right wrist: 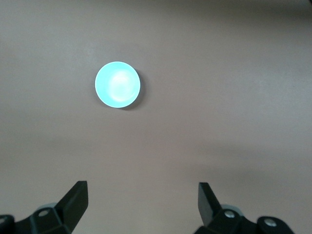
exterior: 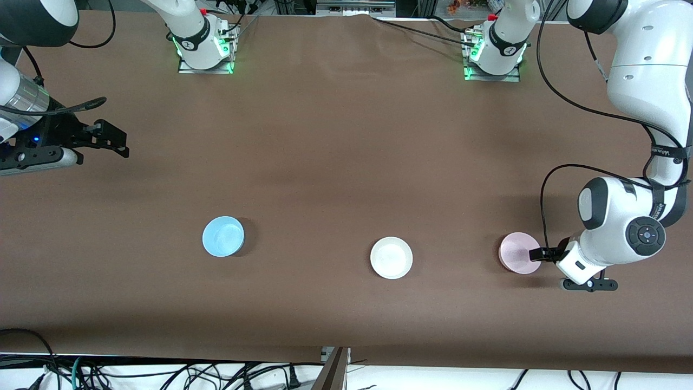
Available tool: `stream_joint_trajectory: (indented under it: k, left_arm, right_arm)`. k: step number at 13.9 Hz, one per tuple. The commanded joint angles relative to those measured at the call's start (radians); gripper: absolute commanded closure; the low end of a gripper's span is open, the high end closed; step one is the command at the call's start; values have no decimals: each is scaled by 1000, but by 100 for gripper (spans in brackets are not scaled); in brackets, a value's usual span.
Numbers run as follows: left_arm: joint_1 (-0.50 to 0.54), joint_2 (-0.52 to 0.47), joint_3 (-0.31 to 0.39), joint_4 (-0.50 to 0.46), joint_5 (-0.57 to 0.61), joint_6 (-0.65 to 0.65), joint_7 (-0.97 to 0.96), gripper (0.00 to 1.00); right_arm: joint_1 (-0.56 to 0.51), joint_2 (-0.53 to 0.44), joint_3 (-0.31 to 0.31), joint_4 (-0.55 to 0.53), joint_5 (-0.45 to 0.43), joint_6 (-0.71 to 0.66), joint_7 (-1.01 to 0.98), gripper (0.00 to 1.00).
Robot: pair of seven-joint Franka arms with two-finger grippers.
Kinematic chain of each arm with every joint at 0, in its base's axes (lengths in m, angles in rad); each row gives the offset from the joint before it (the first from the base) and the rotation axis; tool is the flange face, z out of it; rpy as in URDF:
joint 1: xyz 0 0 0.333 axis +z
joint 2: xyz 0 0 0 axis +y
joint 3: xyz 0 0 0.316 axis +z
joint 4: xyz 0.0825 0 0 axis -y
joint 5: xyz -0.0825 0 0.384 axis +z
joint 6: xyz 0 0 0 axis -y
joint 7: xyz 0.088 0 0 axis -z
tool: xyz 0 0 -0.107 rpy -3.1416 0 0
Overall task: Stack pink and blue bowls on white bowl
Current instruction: 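Lower the left gripper onto the pink rim while the right gripper reaches the blue bowl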
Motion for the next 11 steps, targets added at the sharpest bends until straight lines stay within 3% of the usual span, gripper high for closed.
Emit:
stream_joint_trajectory:
  k: [1,5,9,11]
  left_arm:
    - [-2,18,-2,21,33,4,-14,0]
    - [1,28,-2,18,31,4,-48,0]
    - [9,53,-2,17,30,4,-74,1]
    - [7,55,-2,12,31,5,-83,6]
  right_arm:
    - [-8,6,1,17,19,-15,-21,0]
    - [-5,33,5,17,17,-2,-20,0]
    - [-2,201,6,42,17,39,-26,0]
    - [1,228,8,40,20,96,-41,0]
